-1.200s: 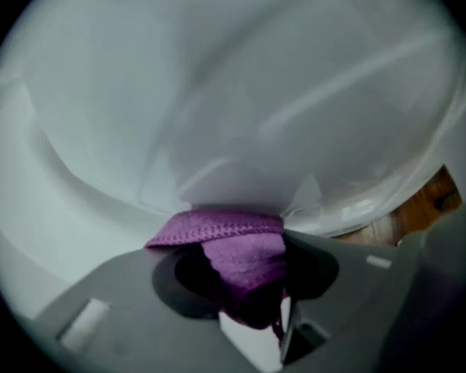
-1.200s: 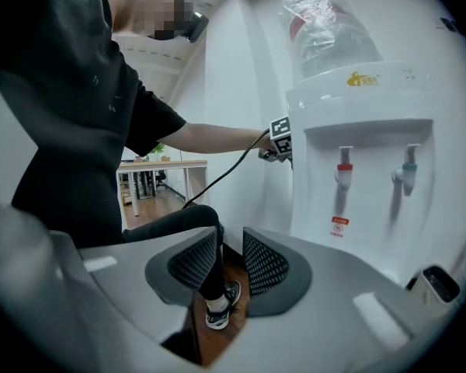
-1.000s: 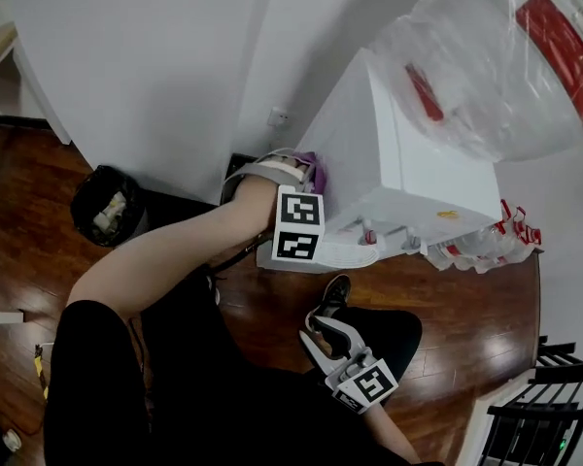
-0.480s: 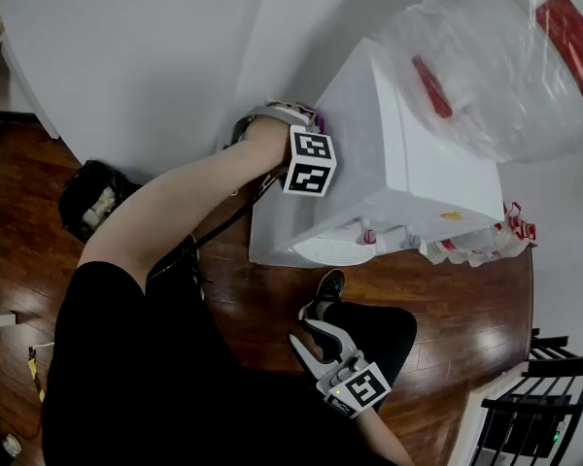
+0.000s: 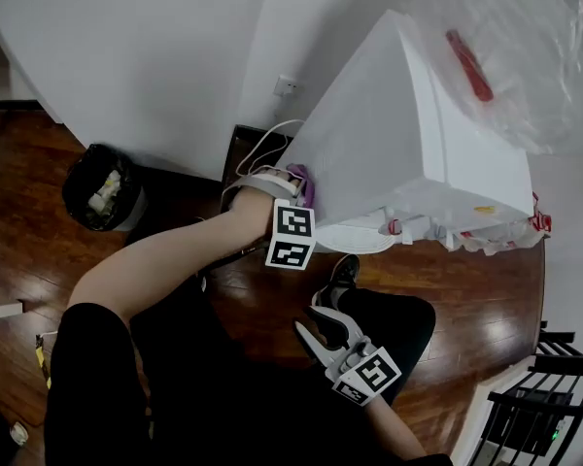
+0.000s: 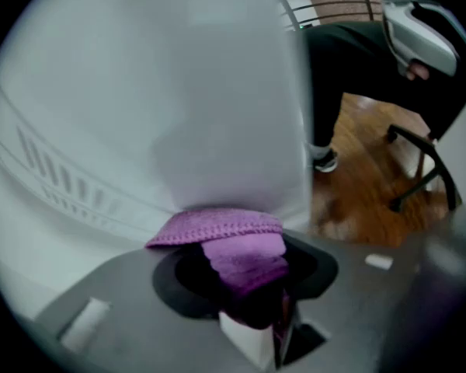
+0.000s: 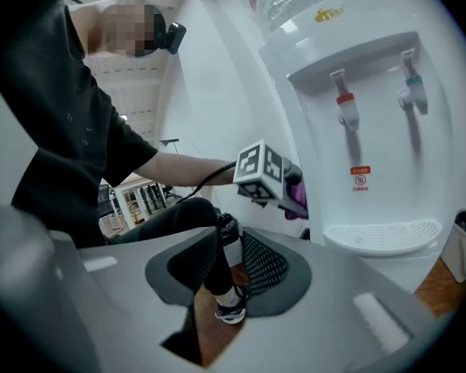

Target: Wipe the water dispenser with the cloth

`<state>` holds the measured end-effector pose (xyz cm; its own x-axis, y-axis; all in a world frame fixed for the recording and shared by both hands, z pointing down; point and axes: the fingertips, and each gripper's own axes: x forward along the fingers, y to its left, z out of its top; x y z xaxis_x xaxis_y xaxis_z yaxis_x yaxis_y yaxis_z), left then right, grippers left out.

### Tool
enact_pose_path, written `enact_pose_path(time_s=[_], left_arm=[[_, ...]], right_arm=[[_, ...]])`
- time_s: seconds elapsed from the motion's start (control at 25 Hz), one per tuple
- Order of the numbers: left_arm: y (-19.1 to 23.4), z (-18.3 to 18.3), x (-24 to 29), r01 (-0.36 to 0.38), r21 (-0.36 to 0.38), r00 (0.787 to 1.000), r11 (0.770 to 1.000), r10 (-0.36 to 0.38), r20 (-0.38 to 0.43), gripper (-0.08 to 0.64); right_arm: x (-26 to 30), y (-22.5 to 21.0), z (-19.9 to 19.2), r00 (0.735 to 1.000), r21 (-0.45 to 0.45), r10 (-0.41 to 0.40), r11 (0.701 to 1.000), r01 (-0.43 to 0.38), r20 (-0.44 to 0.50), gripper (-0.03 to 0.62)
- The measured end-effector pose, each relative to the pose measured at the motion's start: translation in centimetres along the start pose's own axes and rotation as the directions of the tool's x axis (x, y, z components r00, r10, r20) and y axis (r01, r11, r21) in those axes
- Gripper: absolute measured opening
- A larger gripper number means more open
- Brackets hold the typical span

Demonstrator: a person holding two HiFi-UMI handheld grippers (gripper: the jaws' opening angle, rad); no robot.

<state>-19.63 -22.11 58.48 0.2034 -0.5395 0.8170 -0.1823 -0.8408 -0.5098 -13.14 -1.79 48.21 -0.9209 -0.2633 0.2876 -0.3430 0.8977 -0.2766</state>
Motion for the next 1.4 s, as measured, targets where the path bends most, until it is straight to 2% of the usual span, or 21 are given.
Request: enact_pose_path(time_s=[0.08, 0.16, 0.24, 0.36, 0.48, 0.56, 0.68, 0.76, 0.84, 0.92, 0.96, 1.04, 1.16, 1.32, 1.4], left_arm=[[-4.4, -0.3, 1.4, 0.058, 0.030, 0.998, 0.998, -0.058, -0.008, 0.212], [-5.1, -0.6, 2.4, 0.067, 0.045, 0.998, 0.997, -0.067, -0.015, 0.211], [-1.6, -0.7, 2.4, 0.036, -0.004, 0.999, 0.999, -0.036, -0.002, 0.211], [7.8, -1.3, 1.4, -0.067, -0.092, 0.998, 0.994, 0.068, 0.012, 0.212], [16.1, -3.2, 1.8, -0.178, -0.107, 0.984, 0.978, 0.178, -0.012, 0.212], [18.0, -4.4, 3.1, -0.192, -0.096, 0.981, 0.977, 0.189, -0.038, 0.212], [14.7, -4.3, 4.5, -0.159, -0.083, 0.986, 0.984, 0.153, -0.067, 0.212], [8.8, -3.2, 4.3, -0.107, -0.053, 0.992, 0.993, 0.103, -0.072, 0.212], [1.4, -2.1, 4.4, -0.016, -0.014, 0.997, 1.000, 0.015, -0.072, 0.212], [-4.8, -1.8, 5.0, 0.075, 0.013, 0.995, 0.997, -0.074, -0.069, 0.212], [-6.5, -1.8, 5.5, 0.099, 0.016, 0.993, 0.995, -0.098, -0.062, 0.212], [-6.8, -2.4, 6.9, 0.100, -0.010, 0.994, 0.995, -0.101, -0.045, 0.212], [-1.4, -4.4, 8.6, 0.031, -0.114, 0.999, 0.993, -0.034, -0.029, 0.212], [10.6, -5.9, 7.5, -0.141, -0.187, 0.990, 0.972, 0.135, -0.042, 0.213], [13.6, -5.9, 6.9, -0.158, -0.215, 0.987, 0.964, 0.150, -0.052, 0.213]], right_arm=[[0.6, -0.1, 0.0, 1.000, 0.004, 0.000, 1.000, 0.000, 0.003, 0.106], [1.0, -0.1, 0.2, 1.000, 0.001, -0.008, 1.000, 0.008, 0.010, 0.106], [1.0, -0.2, 0.3, 0.999, 0.011, -0.024, 1.000, 0.024, 0.021, 0.106], [1.0, -0.7, -0.2, 0.998, 0.044, -0.062, 0.997, 0.061, 0.029, 0.106], [1.3, -0.6, -1.0, 0.997, 0.066, -0.070, 0.995, 0.068, 0.017, 0.106], [1.5, -0.1, -1.4, 0.998, 0.074, -0.058, 0.996, 0.057, 0.010, 0.106], [1.6, 0.3, -1.8, 0.998, 0.095, -0.055, 0.994, 0.053, 0.017, 0.106], [1.8, 0.0, -2.2, 0.998, 0.129, -0.061, 0.990, 0.059, 0.015, 0.106], [2.0, -0.4, -2.9, 0.998, 0.171, -0.069, 0.983, 0.068, 0.001, 0.106], [2.2, -0.6, -3.7, 0.996, 0.212, -0.087, 0.973, 0.089, -0.018, 0.106], [2.4, -0.7, -4.0, 0.995, 0.231, -0.093, 0.968, 0.095, -0.023, 0.106], [2.6, -0.9, -4.0, 0.995, 0.248, -0.095, 0.964, 0.097, -0.020, 0.106], [2.8, -1.1, -4.0, 0.995, 0.235, -0.093, 0.967, 0.095, -0.019, 0.103], [3.8, -1.7, -4.7, 0.995, 0.242, -0.086, 0.966, 0.094, -0.044, 0.094], [4.3, -1.9, -5.0, 0.996, 0.248, -0.078, 0.965, 0.088, -0.047, 0.094]])
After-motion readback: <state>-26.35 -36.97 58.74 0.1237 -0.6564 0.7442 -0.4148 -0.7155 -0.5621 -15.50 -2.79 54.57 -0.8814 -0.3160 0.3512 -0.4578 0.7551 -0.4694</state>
